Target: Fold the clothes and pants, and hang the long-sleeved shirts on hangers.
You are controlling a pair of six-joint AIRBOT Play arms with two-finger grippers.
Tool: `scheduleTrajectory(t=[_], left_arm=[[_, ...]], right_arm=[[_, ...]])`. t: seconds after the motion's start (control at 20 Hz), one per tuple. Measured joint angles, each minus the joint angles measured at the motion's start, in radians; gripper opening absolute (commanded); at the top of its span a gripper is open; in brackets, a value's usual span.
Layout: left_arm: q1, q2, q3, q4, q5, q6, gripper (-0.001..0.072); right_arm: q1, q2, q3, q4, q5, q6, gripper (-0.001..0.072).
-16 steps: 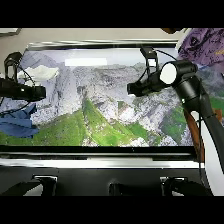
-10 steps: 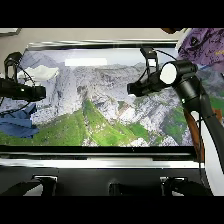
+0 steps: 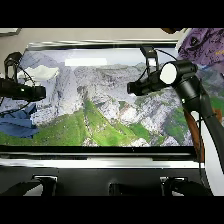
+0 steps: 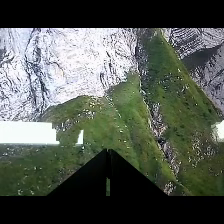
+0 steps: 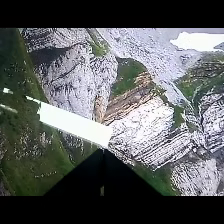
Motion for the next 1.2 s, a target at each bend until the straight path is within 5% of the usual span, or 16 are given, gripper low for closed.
scheduleTrajectory(t=[0.15,0.25,0.3,0.35,0.6,1.1,1.15,1.2], left_arm=[[0.000,0.000,0.000,0.000,0.000,0.000,0.0022],[0.000,0.000,0.000,-0.001,-0.007,-0.008,0.0127],[0.002,-0.001,0.000,0.007,-0.019,-0.040,0.0476],[0.007,-0.003,0.000,0.030,-0.035,-0.077,0.0720],[0.166,-0.018,-0.092,0.221,-0.095,-0.203,0.0720],[0.548,-0.198,-0.253,0.290,0.208,-0.243,0.0720],[0.557,-0.227,-0.255,0.290,0.233,-0.243,0.0690],[0.564,-0.257,-0.257,0.292,0.262,-0.244,0.0274]], right_arm=[[0.000,0.000,0.000,0.000,-0.003,0.000,0.0033],[0.000,0.000,0.000,0.001,-0.005,0.000,0.0033],[0.000,0.000,0.000,0.002,-0.007,0.000,0.0033],[0.000,0.000,0.000,0.003,-0.006,0.000,0.0034],[0.000,0.000,0.000,0.005,-0.002,0.000,0.0034],[0.000,0.000,0.000,0.005,0.036,0.000,0.0038],[0.000,0.000,0.000,0.005,0.043,0.000,0.0038],[0.000,0.000,0.000,0.005,0.051,0.000,0.0040]])
